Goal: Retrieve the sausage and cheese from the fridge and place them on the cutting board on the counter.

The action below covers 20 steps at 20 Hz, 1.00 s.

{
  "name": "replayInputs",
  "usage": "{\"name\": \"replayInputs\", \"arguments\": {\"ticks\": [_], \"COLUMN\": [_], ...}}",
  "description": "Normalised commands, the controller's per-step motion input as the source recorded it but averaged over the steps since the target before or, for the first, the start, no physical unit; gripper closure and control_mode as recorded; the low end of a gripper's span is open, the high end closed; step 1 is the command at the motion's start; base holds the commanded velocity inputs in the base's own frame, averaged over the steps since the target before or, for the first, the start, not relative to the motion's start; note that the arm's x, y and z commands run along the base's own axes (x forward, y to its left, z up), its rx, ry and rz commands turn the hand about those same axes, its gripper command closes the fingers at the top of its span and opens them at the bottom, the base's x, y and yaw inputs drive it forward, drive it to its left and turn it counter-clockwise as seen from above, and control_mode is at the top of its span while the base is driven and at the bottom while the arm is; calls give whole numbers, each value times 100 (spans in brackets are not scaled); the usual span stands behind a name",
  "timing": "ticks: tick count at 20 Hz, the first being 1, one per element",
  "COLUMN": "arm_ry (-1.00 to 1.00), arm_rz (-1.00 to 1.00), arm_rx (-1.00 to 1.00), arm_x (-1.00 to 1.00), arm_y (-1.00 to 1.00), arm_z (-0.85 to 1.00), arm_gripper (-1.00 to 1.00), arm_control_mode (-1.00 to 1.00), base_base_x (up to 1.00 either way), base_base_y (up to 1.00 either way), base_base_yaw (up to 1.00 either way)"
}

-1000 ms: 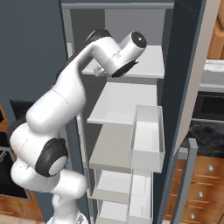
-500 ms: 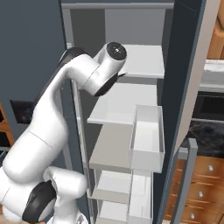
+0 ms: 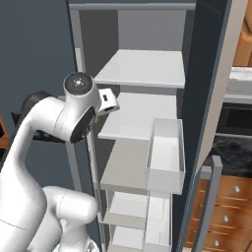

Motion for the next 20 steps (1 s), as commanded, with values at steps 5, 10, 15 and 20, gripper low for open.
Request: {"name": "replayInputs", "arguments": {"ticks": [5,10,15,20], "arm_ry": [6,22,10,4], "arm_rz": [-17,-5,-1,0], "arm_rx": [-9,-3,1,1], "arm_x": [-83,-70,-37,-2], "arm_y": [27,0,-2,0], "arm_z": [-47,-51,-50,-3], "arm_gripper": [100,100,100,100], "arm_control_mode": [-100,-100,-100,-100], "base_base_x": [0,0,0,0], "base_base_y": [0,0,0,0], "base_base_yaw": [0,0,0,0]}}
